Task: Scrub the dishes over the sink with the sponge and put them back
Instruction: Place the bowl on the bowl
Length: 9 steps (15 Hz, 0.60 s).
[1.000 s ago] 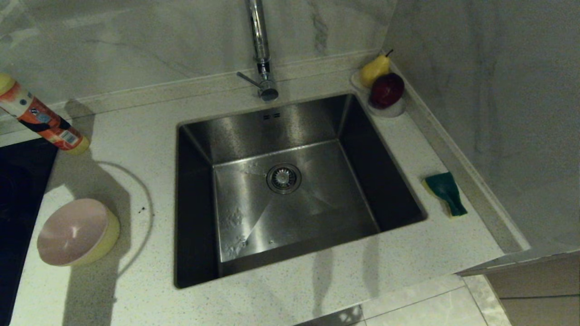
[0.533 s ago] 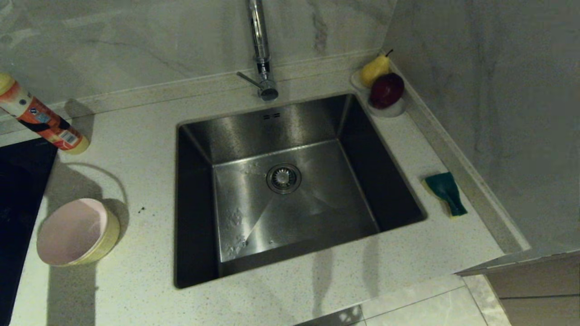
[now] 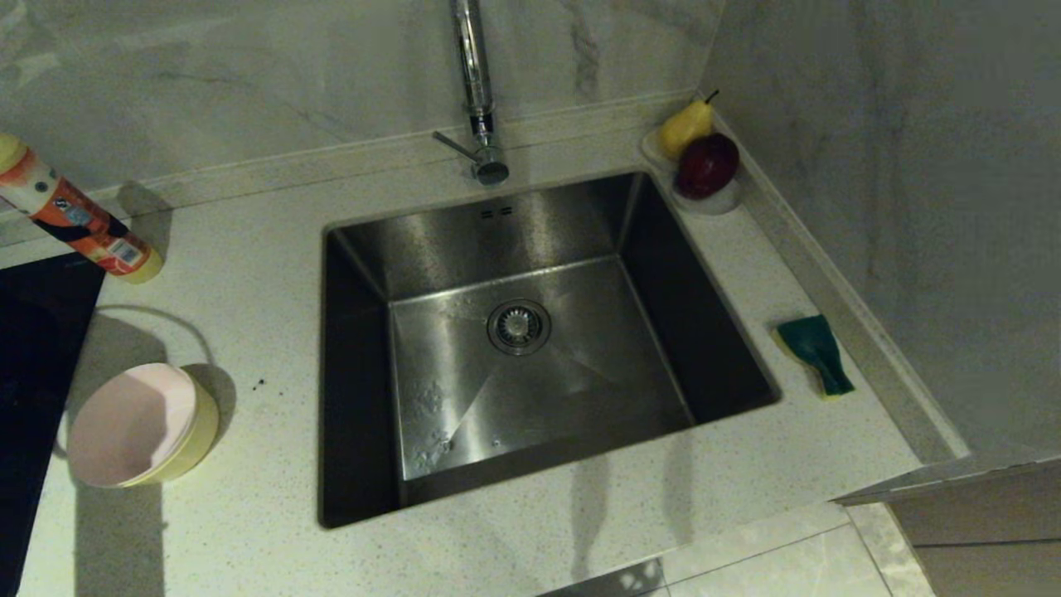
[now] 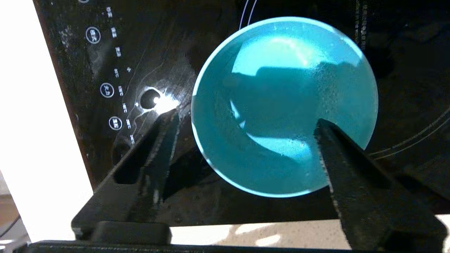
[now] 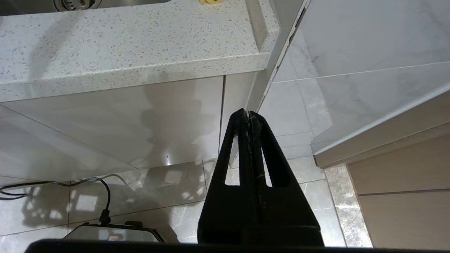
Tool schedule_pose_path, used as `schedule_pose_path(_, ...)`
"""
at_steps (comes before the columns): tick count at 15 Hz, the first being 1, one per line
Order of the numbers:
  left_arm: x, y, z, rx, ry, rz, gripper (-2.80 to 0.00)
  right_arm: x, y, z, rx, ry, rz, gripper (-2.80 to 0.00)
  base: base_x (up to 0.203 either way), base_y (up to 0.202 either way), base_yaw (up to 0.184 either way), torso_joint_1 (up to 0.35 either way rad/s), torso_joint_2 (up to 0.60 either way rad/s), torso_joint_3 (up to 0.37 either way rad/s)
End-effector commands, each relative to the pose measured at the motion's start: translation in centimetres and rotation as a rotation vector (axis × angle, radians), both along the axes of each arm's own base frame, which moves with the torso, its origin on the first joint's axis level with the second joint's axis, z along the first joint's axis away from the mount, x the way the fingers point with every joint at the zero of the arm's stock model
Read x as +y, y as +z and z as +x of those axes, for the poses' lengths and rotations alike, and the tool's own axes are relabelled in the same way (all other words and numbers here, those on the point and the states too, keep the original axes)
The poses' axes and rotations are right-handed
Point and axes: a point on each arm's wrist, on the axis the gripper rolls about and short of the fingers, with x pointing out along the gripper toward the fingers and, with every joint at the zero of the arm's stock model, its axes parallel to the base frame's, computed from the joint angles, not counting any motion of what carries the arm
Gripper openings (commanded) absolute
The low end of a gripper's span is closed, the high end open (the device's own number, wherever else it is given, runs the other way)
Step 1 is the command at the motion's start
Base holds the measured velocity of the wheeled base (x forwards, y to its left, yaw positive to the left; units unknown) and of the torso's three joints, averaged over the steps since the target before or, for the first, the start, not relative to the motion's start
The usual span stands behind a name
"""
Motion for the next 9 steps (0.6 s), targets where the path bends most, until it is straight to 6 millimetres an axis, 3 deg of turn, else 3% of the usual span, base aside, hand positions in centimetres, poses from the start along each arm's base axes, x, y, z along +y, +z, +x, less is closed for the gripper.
schedule_pose_path(1,0.2,-0.1,-0.3,-0.010,0.006,-0.018,0.00,0.0,0.0,0.0,0.001,0.000,0.000,-2.80,0.000,0.000,0.000,0.000,0.00,0.000)
schedule_pose_path(9,2.4,-3.0,-1.1,0.049,0.055,-0.104,0.00,0.0,0.0,0.0,0.001,0.000,0.000,-2.80,0.000,0.000,0.000,0.000,0.00,0.000)
